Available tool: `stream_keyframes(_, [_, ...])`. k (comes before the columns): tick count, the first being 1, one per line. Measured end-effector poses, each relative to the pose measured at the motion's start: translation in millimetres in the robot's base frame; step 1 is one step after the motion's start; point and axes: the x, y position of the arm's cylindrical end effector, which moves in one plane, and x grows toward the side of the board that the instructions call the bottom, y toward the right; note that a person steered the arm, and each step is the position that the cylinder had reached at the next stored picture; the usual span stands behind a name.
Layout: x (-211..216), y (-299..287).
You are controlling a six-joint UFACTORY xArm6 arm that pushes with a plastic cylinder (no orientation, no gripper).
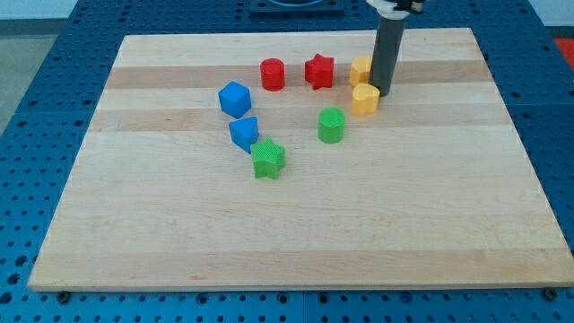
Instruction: Place your arm in between the blue blocks
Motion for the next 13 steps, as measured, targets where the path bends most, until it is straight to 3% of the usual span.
stream_keyframes(1, [2, 0])
stream_keyframes(3, [62, 12])
stream_keyframes(6, [104, 14])
stream_keyframes(9, [68, -3])
stream_keyframes(13, [57, -20])
